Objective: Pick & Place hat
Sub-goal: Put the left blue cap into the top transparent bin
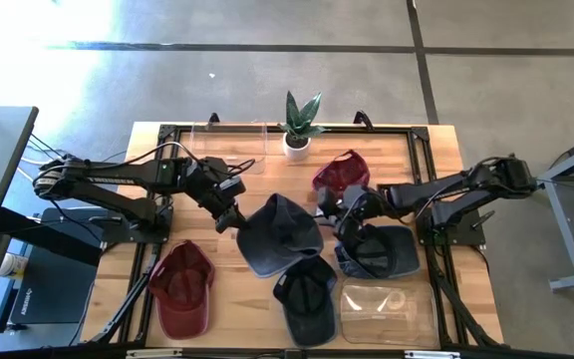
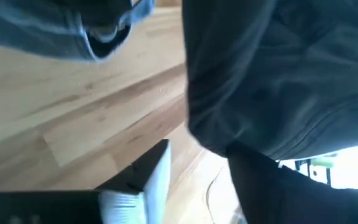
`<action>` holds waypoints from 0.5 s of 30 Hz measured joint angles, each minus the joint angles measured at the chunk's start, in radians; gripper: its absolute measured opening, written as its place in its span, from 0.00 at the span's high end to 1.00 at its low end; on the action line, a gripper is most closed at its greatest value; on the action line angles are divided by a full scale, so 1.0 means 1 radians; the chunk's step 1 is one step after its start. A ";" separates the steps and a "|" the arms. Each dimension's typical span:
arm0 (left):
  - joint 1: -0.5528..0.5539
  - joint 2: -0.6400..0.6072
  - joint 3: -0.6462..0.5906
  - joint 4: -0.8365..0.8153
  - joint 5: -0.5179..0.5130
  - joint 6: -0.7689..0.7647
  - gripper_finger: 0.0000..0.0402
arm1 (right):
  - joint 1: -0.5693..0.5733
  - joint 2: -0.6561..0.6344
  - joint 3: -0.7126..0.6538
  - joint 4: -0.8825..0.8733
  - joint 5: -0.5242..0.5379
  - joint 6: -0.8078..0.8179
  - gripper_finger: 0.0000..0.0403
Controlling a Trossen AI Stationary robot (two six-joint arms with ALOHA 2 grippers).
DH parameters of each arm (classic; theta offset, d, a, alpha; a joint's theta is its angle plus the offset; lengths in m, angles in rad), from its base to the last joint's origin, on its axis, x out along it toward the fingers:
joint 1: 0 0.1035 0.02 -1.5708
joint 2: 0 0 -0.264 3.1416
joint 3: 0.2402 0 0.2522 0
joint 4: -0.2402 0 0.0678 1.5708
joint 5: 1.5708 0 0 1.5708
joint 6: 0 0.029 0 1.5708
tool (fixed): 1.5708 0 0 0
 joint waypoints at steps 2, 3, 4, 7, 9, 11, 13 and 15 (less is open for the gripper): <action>0.000 0.000 0.000 0.000 -0.001 0.000 1.00 | 0.012 0.005 0.003 0.003 0.001 0.001 0.72; 0.000 0.000 0.000 0.000 -0.003 0.000 1.00 | 0.018 0.006 0.005 0.002 0.003 0.002 0.77; 0.000 0.000 0.000 0.000 -0.009 0.000 1.00 | 0.023 0.007 0.008 0.001 0.002 0.003 0.81; 0.000 0.000 0.000 0.001 -0.043 0.000 1.00 | 0.035 0.007 0.010 0.006 -0.003 0.042 0.96; 0.000 0.000 0.000 0.002 -0.073 0.000 0.98 | 0.045 0.007 0.011 0.003 -0.003 0.080 0.97; 0.000 0.000 0.000 0.001 -0.094 0.001 0.97 | 0.053 0.007 0.011 0.001 -0.012 0.124 0.95; 0.000 0.000 0.000 0.001 -0.102 0.010 0.96 | 0.062 0.007 0.011 0.000 -0.013 0.160 0.95; 0.000 0.000 0.000 -0.003 -0.102 0.024 0.96 | 0.068 0.008 0.011 0.000 -0.005 0.177 0.98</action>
